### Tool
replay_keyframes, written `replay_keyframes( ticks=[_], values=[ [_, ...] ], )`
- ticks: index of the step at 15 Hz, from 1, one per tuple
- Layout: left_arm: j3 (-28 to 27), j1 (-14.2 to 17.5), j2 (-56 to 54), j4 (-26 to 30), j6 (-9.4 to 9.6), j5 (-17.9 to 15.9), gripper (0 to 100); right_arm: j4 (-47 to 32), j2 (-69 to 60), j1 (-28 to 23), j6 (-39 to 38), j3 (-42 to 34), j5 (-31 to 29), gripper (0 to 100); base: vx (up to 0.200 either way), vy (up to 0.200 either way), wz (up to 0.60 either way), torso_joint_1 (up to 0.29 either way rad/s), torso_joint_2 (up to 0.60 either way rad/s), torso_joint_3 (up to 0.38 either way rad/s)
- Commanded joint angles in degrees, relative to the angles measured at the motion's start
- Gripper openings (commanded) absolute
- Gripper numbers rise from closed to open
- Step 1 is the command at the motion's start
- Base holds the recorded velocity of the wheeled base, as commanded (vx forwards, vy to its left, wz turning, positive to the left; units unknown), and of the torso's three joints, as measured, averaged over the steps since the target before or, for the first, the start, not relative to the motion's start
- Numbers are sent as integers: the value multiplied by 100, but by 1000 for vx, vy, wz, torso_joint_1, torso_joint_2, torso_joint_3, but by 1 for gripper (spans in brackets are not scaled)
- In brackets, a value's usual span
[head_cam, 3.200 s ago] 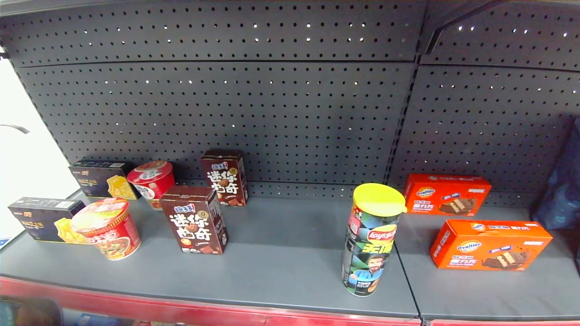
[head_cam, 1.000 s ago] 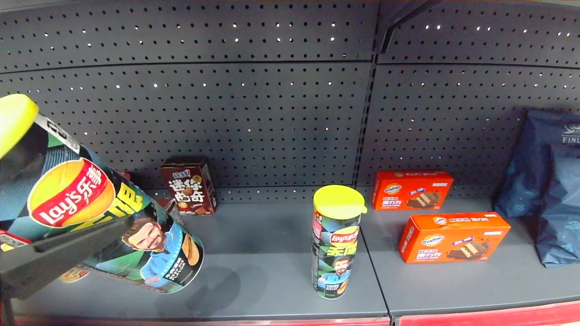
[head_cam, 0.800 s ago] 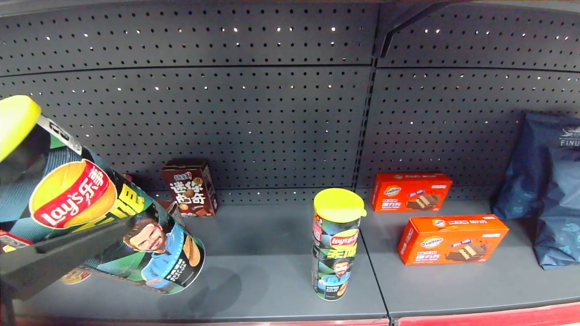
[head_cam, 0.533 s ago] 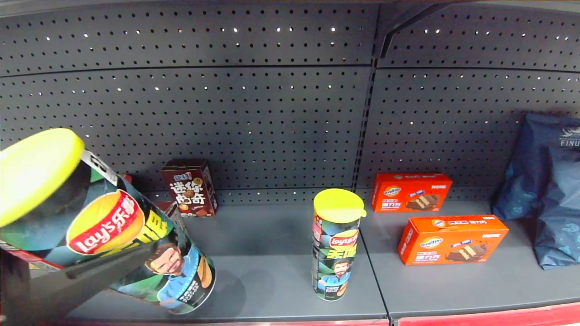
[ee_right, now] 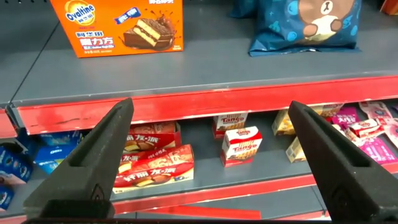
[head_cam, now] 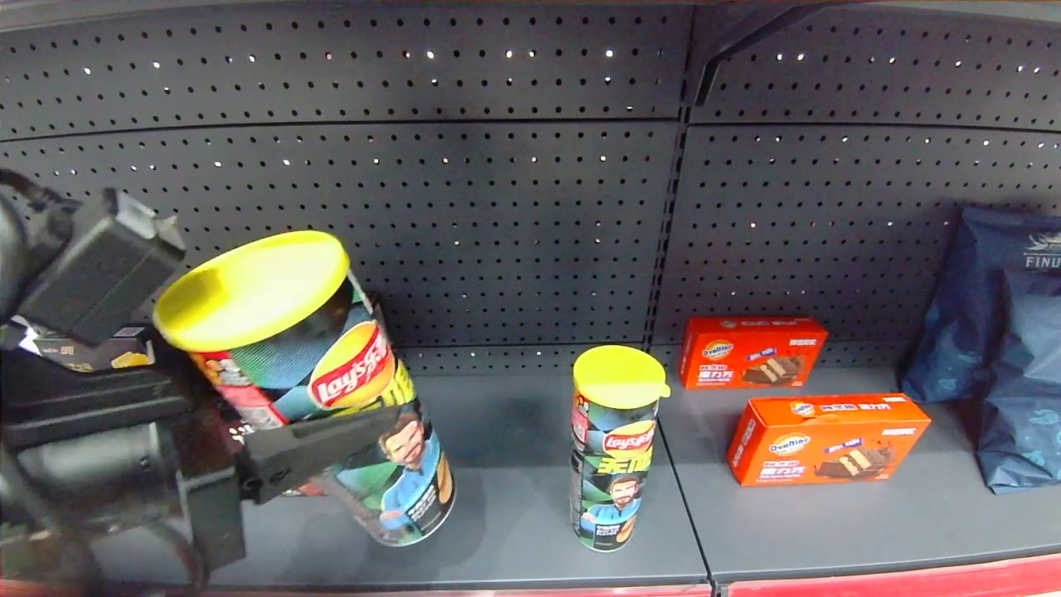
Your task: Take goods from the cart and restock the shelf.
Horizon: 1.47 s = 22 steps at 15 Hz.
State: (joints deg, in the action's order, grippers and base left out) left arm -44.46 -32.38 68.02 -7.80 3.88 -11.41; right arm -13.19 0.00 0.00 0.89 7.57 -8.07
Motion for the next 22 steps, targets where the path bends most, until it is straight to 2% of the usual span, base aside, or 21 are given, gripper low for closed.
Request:
replay_keyframes(
  ticks=[1, 2, 3, 4, 5, 7, 8, 9, 10, 13, 16, 19, 20, 21, 22],
  values=[
    [-494, 293, 1310, -837, 8, -256, 0, 1, 18, 0, -1, -1, -2, 100, 0, 0, 0, 0, 0, 0],
    [-608, 408, 1644, -1224, 8, -371, 0, 1, 18, 0, -1, -1, -2, 100, 0, 0, 0, 0, 0, 0],
    [-898, 619, 2180, -1619, -10, -854, 0, 1, 18, 0, -1, -1, -2, 100, 0, 0, 0, 0, 0, 0],
    [-968, 707, 2321, -1681, 8, -1091, 0, 1, 18, 0, -1, -1, -2, 100, 0, 0, 0, 0, 0, 0],
    [-1162, 830, 2620, -1725, 61, -1504, 0, 9, 18, 0, -1, -1, -19, 100, 0, 0, 0, 0, 0, 0],
    [-1425, 970, 3085, -1936, 377, -1689, 0, 9, 18, 0, 8, -1, -28, 100, 0, 0, 0, 0, 0, 0],
    [-1548, 1076, 3279, -2050, 474, -1979, 0, 9, 18, 0, 8, -1, -28, 100, 0, 0, 0, 0, 0, 0],
    [-1548, 1076, 3279, -2050, 474, -1979, 0, 9, 18, 0, 8, -1, -28, 100, 0, 0, 0, 0, 0, 0],
    [-1786, 1146, 3560, -2147, 588, -2410, 0, 9, 18, 0, 8, -1, -28, 100, 0, 0, 0, 0, 0, 0],
    [-2190, 1164, 3938, -2103, 597, -2656, 0, 9, 18, 0, 25, -1, -28, 100, 0, 0, 0, 0, 0, 0],
    [-2761, 1164, 4386, -1971, 597, -2700, 0, 9, 18, 0, 34, -1, -28, 100, 0, 0, 0, 0, 0, 0],
    [-3640, 1164, 4685, -1109, 606, -2700, 0, 194, 18, 0, 52, -80, -37, 100, 0, 0, 0, 0, 0, 0],
    [-3754, 1155, 4694, -872, 702, -2700, 0, 212, 18, 0, 52, -89, -37, 100, 0, 0, 0, 0, 0, 0],
    [-3789, 1164, 4720, -600, 931, -2700, 0, 212, 18, 0, 52, -89, -37, 100, 0, 0, 0, 0, 0, 0],
    [-3807, 1172, 4729, -222, 1326, -2717, 0, 212, 18, 0, 52, -89, -28, 100, 0, 0, 0, 0, 0, 0]
  ],
)
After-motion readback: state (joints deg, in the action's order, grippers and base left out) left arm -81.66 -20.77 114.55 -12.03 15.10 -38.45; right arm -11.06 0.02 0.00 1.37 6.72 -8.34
